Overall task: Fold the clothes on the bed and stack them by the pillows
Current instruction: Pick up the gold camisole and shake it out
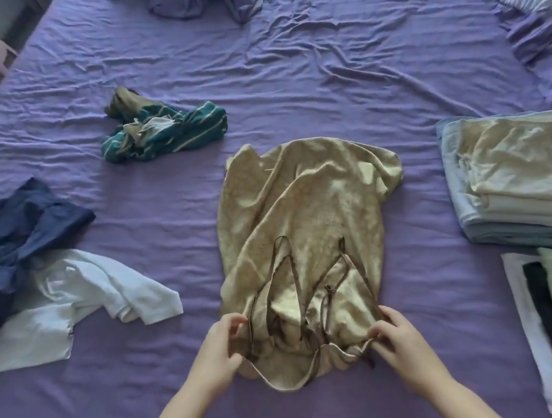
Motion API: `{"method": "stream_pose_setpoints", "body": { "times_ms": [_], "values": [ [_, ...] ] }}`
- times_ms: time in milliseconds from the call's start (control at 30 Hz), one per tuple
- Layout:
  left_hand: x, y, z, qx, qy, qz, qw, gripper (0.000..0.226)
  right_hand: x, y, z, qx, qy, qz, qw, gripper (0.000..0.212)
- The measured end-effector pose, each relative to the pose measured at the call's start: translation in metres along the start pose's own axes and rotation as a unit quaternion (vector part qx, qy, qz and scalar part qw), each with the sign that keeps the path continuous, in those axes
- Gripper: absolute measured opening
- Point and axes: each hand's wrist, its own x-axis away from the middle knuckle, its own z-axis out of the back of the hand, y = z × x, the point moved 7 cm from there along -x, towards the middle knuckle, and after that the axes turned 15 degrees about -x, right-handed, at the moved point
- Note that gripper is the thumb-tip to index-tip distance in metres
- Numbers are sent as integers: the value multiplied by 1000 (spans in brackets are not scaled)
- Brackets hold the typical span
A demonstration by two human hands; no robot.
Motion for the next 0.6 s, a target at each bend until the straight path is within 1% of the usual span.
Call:
{"method": "stream_pose_setpoints", "body": {
  "times_ms": [67, 167, 200, 267, 333, 433, 500, 533, 600],
  "values": [
    [6, -2, -2, 8, 0, -3, 1000, 53, 2, -3, 5, -24, 22, 0, 999, 9],
    [12, -3, -12, -44, -39, -35, 998, 40, 6, -9, 11, -45, 47, 13, 998, 9],
    [13, -4, -16, -72, -50, -46, 995, 42, 7, -11, 13, -49, 54, 17, 997, 8],
    [11, -6, -22, -133, -56, -64, 987, 59, 10, -14, 14, -57, 67, 27, 996, 8],
    [8, -6, -26, -206, -56, -84, 973, 62, 13, -18, 15, -64, 79, 41, 994, 10],
    [2, -7, -26, -277, -30, -100, 955, 43, 18, -22, 18, -73, 103, 57, 990, 11],
    [2, -3, -23, -275, -11, -103, 956, 25, 24, -26, 22, -75, 118, 64, 988, 10],
    [4, 0, -19, -254, -1, -104, 962, 17, 27, -28, 24, -72, 124, 65, 988, 10],
    [10, 10, -2, -163, 35, -92, 982, 10, 34, -34, 29, -64, 134, 67, 987, 10]
  ]
}}
